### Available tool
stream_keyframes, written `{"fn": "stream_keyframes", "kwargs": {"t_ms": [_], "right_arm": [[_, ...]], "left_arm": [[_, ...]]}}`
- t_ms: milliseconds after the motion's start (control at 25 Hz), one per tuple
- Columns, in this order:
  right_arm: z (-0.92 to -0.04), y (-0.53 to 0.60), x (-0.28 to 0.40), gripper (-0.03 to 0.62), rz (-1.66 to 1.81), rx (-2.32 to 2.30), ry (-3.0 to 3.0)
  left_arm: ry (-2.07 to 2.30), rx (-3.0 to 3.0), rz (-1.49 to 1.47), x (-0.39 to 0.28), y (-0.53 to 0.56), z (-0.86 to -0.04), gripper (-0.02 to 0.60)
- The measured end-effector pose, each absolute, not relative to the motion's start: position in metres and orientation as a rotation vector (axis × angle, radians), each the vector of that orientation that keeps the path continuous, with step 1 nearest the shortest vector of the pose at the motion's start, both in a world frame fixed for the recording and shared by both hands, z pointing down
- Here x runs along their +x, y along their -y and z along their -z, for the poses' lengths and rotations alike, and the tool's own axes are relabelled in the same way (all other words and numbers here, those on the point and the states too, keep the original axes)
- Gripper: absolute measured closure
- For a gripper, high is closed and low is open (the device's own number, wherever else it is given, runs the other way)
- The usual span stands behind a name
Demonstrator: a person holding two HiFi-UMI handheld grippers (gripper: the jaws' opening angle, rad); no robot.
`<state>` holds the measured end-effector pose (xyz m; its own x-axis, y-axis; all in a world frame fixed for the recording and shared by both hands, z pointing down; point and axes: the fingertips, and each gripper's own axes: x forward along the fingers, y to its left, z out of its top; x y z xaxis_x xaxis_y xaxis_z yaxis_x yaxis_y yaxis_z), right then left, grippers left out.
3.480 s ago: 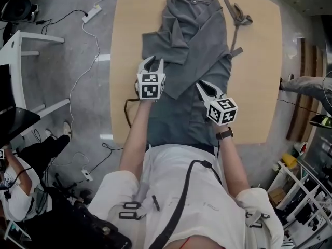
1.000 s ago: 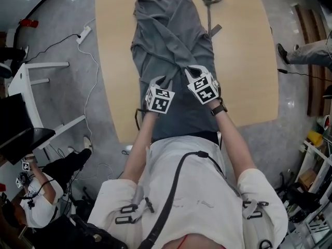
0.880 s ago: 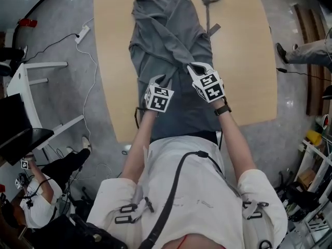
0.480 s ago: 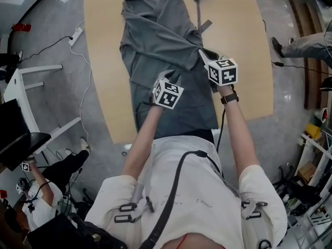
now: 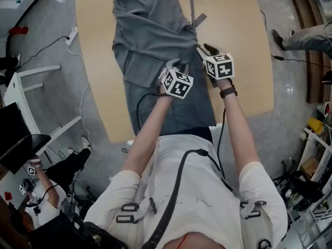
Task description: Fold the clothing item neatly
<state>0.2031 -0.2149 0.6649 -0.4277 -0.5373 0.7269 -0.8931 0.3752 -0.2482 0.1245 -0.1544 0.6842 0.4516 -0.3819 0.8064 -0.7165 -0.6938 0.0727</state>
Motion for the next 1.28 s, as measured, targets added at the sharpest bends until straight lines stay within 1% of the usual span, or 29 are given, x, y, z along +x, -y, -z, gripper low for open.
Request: {"fn": "stream_keyframes", "kwargs": {"t_ms": [40,120,200,240,280,320,480,640,760,880,1000,1280], "right_arm": [[-0.668,0.217,0.202,0.448,-0.852,1.231,2.092],[-0.675,0.221,0.197,0.458,-0.85,1.232,2.085],[-0.682,0.225,0.19,0.487,-0.858,1.213,2.082],[-0.683,0.225,0.185,0.517,-0.861,1.194,2.083],[-0.682,0.225,0.181,0.566,-0.86,1.174,2.088],[-0.678,0.224,0.176,0.577,-0.853,1.154,2.1],[-0.639,0.217,0.153,0.576,-0.809,1.085,2.221],[-0.569,0.211,0.141,0.575,-0.763,1.066,2.372],[-0.519,0.207,0.141,0.574,-0.72,1.085,2.441],[-0.5,0.202,0.153,0.574,-0.68,1.134,2.438],[-0.526,0.193,0.175,0.573,-0.741,1.191,2.354],[-0.649,0.154,0.2,0.568,-0.844,1.133,2.071]], "left_arm": [[0.929,2.291,-1.144,0.126,0.156,-0.688,0.477],[0.938,2.268,-1.21,0.127,0.157,-0.696,0.477],[0.939,2.249,-1.274,0.126,0.155,-0.701,0.479],[0.939,2.242,-1.293,0.125,0.153,-0.702,0.49],[0.939,2.238,-1.3,0.124,0.151,-0.7,0.556],[0.936,2.238,-1.295,0.122,0.149,-0.696,0.575],[0.96,2.271,-1.184,0.105,0.139,-0.661,0.577],[1.037,2.359,-1.051,0.083,0.133,-0.594,0.578],[1.055,2.456,-0.998,0.079,0.13,-0.544,0.578],[1.033,2.502,-0.982,0.086,0.128,-0.524,0.578],[0.959,2.493,-1.044,0.104,0.119,-0.547,0.577],[0.757,2.358,-1.287,0.126,0.085,-0.652,0.575]]}}
